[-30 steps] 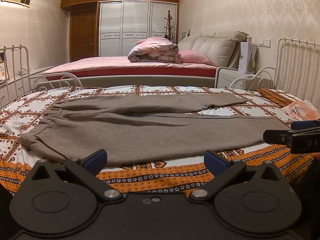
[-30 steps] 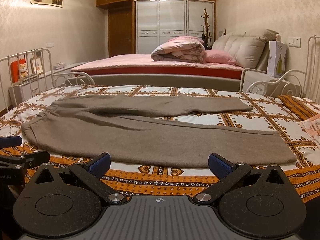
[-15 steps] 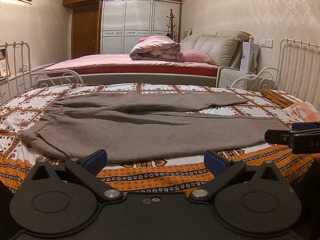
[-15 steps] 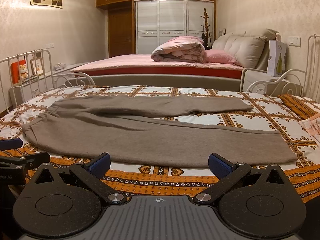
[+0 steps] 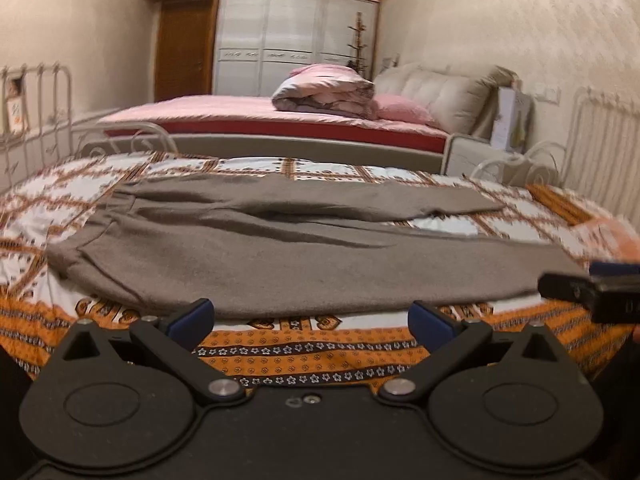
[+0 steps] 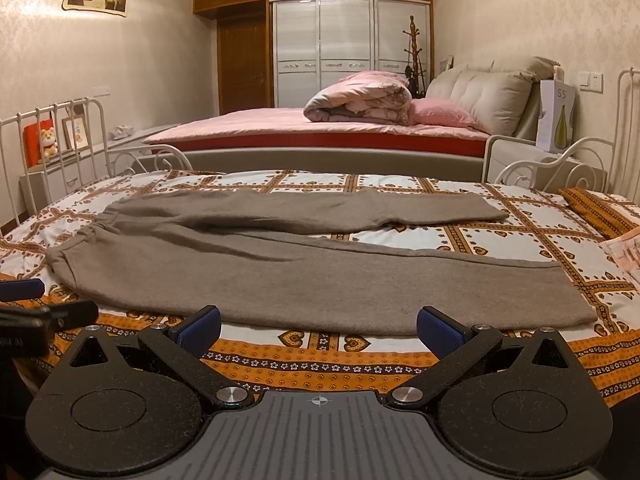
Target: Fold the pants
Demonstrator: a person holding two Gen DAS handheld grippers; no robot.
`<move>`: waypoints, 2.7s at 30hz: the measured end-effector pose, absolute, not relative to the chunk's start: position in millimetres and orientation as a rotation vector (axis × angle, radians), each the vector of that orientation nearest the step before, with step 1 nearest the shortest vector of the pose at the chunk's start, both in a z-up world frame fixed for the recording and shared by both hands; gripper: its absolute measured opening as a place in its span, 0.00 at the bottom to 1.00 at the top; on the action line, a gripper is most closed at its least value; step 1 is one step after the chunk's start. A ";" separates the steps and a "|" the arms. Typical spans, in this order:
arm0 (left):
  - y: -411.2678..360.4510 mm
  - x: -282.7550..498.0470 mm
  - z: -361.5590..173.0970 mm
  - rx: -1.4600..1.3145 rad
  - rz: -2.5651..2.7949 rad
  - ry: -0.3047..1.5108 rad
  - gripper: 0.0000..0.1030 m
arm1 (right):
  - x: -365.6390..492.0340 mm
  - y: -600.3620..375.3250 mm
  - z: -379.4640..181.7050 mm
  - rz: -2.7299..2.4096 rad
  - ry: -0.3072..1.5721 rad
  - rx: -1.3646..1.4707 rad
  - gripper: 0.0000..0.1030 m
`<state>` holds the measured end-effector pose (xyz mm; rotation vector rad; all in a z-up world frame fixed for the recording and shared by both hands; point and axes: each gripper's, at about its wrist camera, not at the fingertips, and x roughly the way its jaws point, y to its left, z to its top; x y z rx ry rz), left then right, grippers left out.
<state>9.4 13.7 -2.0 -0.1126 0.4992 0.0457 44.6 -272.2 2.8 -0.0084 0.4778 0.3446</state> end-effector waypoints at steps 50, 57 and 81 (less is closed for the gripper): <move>335.5 380.2 -51.4 0.022 0.212 0.828 0.68 | 512.5 -26.1 -42.3 0.763 0.624 -0.319 0.70; 350.7 410.0 -61.6 0.024 0.156 0.881 0.79 | 550.5 -13.7 -73.3 0.820 0.676 -0.402 0.70; 361.5 410.8 -57.3 -0.071 -0.003 0.812 0.18 | 545.2 -24.6 -66.8 0.882 0.692 -0.390 0.08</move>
